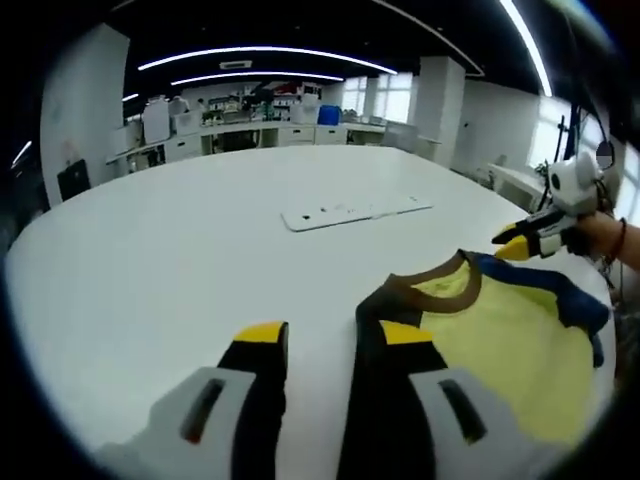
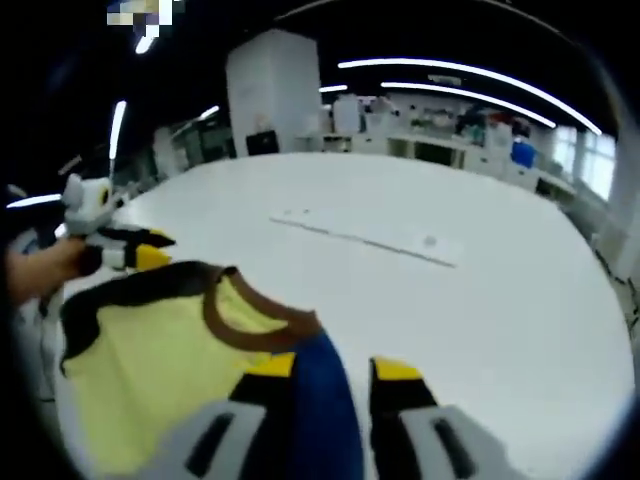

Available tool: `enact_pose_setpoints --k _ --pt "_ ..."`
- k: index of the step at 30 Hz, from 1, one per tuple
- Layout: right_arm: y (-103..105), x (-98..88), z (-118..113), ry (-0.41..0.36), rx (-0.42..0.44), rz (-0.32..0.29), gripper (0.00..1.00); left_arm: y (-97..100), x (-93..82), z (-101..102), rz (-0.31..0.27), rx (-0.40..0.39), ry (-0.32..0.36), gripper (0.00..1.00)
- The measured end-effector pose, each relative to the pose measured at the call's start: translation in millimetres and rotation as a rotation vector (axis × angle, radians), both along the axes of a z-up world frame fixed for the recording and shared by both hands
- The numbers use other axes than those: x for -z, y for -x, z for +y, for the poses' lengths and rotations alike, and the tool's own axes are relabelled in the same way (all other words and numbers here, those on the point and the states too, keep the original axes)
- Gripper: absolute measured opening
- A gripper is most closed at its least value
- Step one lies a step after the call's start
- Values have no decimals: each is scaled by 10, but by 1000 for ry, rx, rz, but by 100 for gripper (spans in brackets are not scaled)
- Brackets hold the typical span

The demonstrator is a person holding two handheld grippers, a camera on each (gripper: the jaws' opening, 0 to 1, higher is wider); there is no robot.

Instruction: Fold the garment on the visible template until the final outline fits inside the template.

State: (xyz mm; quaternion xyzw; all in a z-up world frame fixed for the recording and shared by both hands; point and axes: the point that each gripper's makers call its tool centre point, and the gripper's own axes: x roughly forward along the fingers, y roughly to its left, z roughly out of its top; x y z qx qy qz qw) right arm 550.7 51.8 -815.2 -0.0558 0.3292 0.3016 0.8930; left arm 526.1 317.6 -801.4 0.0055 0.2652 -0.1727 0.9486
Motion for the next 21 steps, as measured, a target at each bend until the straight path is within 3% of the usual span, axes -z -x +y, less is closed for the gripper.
enact_pose_setpoints --k 2,5,12,17,21 --pt "62 -28 -9 -30 2 42 35 41 -38 26 1 6 -3 40" --pt "207 -143 -39 -35 -15 40 38 165 -168 28 -14 16 -3 46" --pt "488 -364 -154 -43 -34 49 54 428 -296 140 -21 19 -8 61" --pt "653 -456 -252 -54 -35 53 60 621 -344 272 -28 14 -5 69" --pt "848 -470 -319 -48 -37 76 64 861 -361 246 -27 17 -9 72"
